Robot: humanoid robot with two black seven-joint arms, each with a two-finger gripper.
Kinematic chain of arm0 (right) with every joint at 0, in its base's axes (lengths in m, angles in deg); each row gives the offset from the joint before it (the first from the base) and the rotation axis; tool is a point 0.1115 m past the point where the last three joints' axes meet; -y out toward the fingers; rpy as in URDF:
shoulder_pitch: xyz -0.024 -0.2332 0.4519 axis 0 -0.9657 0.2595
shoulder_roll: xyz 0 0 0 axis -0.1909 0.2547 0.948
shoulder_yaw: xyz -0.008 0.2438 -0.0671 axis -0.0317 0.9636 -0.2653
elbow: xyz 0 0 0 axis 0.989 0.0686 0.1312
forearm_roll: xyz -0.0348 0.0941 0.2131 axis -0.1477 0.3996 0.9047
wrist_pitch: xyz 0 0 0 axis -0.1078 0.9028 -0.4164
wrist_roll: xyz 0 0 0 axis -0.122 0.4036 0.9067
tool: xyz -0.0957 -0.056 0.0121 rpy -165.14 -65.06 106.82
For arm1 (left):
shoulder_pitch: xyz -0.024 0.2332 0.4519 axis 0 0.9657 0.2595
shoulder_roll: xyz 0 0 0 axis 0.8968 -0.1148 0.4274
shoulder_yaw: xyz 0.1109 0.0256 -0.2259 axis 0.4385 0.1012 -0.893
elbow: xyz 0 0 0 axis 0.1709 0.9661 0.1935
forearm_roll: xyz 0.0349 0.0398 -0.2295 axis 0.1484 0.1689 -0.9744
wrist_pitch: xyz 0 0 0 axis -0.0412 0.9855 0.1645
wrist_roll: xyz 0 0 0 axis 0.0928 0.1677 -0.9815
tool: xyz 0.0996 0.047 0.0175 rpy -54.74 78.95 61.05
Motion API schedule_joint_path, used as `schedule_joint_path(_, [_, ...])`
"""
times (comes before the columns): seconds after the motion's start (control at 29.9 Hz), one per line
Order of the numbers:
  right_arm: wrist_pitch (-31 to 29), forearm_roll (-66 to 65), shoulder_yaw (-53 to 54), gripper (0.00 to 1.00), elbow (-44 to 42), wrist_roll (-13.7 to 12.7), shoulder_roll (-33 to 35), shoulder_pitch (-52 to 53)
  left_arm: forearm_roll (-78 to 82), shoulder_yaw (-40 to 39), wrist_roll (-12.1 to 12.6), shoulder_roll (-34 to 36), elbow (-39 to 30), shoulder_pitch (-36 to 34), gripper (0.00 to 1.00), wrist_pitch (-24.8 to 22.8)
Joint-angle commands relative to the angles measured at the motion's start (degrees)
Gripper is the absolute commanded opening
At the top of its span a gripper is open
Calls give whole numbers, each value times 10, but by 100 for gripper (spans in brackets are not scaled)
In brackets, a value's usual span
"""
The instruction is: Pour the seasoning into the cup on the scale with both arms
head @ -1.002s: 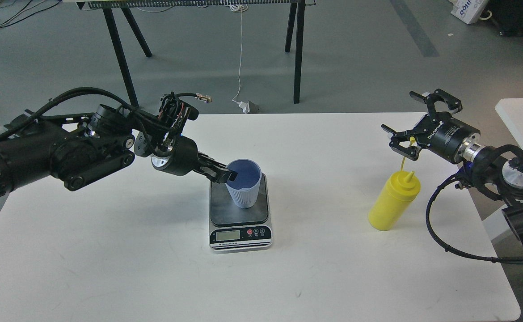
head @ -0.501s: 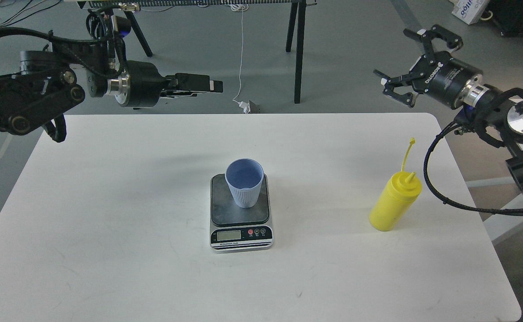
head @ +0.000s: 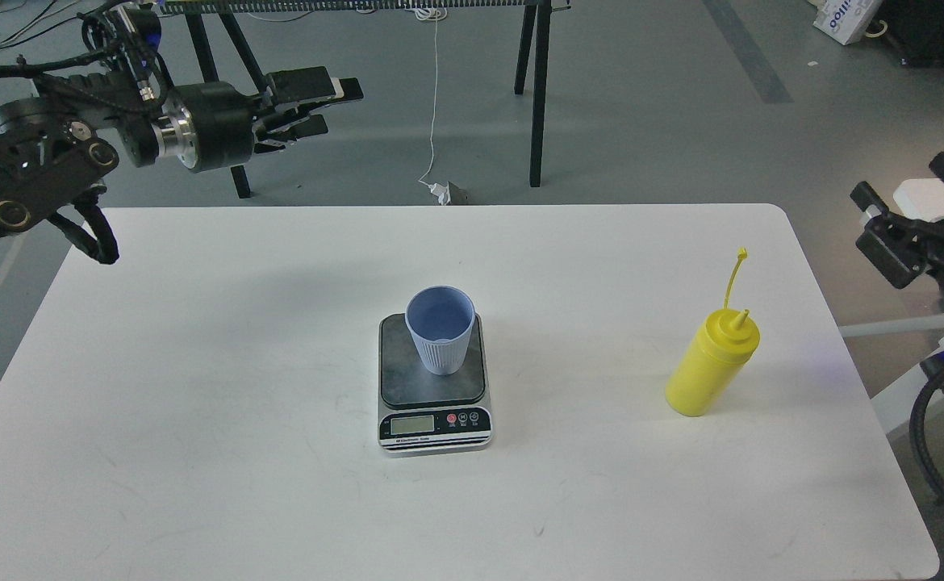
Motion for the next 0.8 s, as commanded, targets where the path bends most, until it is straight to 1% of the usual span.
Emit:
schedule_joint_path(0.0, [0, 4, 7, 96, 72, 0, 2, -122, 1, 0, 0, -2, 0, 16, 95, 0])
schedule_joint_path(0.17, [0, 2, 8, 96, 131, 0, 2, -237, 0, 0, 0, 3, 1, 21, 95, 0])
schedule_joint_path(0.3, [0, -15, -4, 96, 117, 0, -6, -264, -1, -1, 0, 6, 1, 21, 96, 0])
schedule_joint_path(0.37, [0, -39, -11, 96, 89, 0, -26, -259, -8, -1, 0, 6, 1, 21, 96, 0])
schedule_joint_path(0.4, [0, -52, -15, 96, 74, 0, -47, -254, -12, -1, 0, 5, 0, 22, 96, 0])
schedule_joint_path(0.5, [0, -88, -20, 96, 39, 0, -90, -211, -14, -2, 0, 5, 1, 25, 96, 0])
schedule_joint_path(0.67, [0, -122, -51, 96, -25, 0, -127, -154, -15, -2, 0, 7, 1, 30, 96, 0])
schedule_joint_path(0.77, [0, -122, -68, 96, -42, 0, -129, -132, -15, -2, 0, 9, 1, 38, 96, 0])
